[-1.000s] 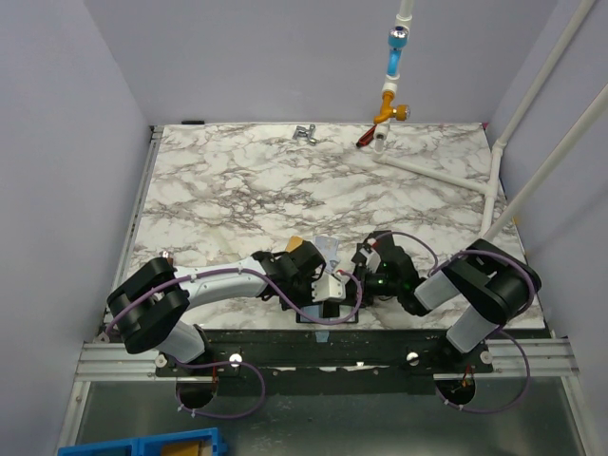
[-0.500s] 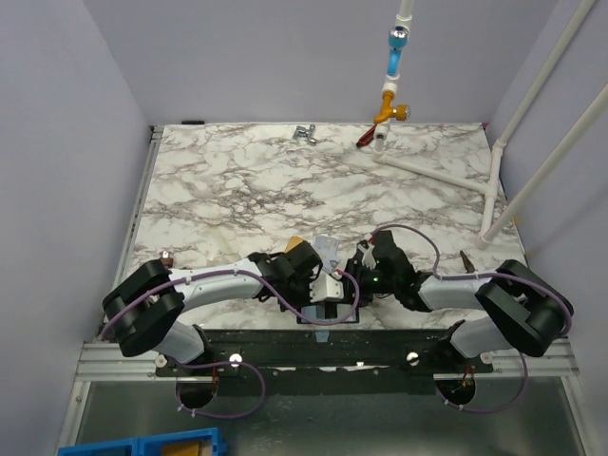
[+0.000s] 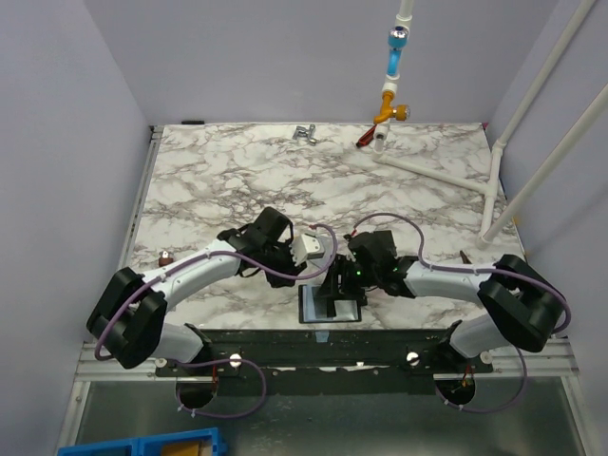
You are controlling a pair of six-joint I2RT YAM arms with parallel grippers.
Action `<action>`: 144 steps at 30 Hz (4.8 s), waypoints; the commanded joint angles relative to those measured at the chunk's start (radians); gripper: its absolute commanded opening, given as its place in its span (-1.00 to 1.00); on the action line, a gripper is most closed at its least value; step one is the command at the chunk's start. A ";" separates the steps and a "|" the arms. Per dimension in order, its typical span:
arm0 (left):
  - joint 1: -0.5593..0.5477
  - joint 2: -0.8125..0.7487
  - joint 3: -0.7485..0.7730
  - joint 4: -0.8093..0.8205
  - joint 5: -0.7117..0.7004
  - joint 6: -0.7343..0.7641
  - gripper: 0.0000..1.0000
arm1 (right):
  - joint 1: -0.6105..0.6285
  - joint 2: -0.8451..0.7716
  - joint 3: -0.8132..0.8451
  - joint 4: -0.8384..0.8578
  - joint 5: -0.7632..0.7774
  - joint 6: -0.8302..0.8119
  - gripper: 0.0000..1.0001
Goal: Put the credit cards into the card holder
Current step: Insert the credit card into the card holder, then close the card holder at the center of the board.
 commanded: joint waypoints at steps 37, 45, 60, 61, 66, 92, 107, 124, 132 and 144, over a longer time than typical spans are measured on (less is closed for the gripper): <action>0.398 -0.167 -0.029 -0.154 0.197 0.020 -0.45 | 0.421 0.429 0.522 -0.713 0.646 0.020 0.47; 0.399 -0.172 -0.042 -0.158 0.167 0.043 -0.45 | 0.424 0.372 0.514 -0.746 0.678 0.055 0.36; 0.398 -0.182 -0.030 -0.178 0.152 0.055 -0.45 | 0.423 0.297 0.520 -0.776 0.604 0.027 0.50; 0.398 -0.180 -0.030 -0.178 0.151 0.056 -0.45 | 0.423 0.299 0.519 -0.776 0.597 0.029 0.50; 0.398 -0.180 -0.030 -0.183 0.149 0.066 -0.46 | 0.422 0.305 0.545 -0.843 0.612 0.050 0.49; 0.398 -0.153 0.019 -0.225 0.154 0.094 -0.46 | 0.413 0.227 0.630 -0.842 0.663 0.041 0.52; 0.152 -0.104 0.014 -0.151 0.045 0.074 -0.46 | 0.304 -0.540 0.068 -0.767 0.630 0.266 0.62; -0.178 0.115 0.107 -0.064 -0.027 0.070 -0.49 | 0.112 -0.523 -0.135 -0.467 0.448 0.195 0.61; -0.239 0.168 0.121 -0.039 -0.070 0.089 -0.50 | -0.037 -0.556 -0.245 -0.287 0.214 0.134 0.52; -0.300 0.232 0.123 -0.010 -0.169 0.122 -0.53 | -0.076 -0.397 -0.275 -0.095 0.094 0.093 0.28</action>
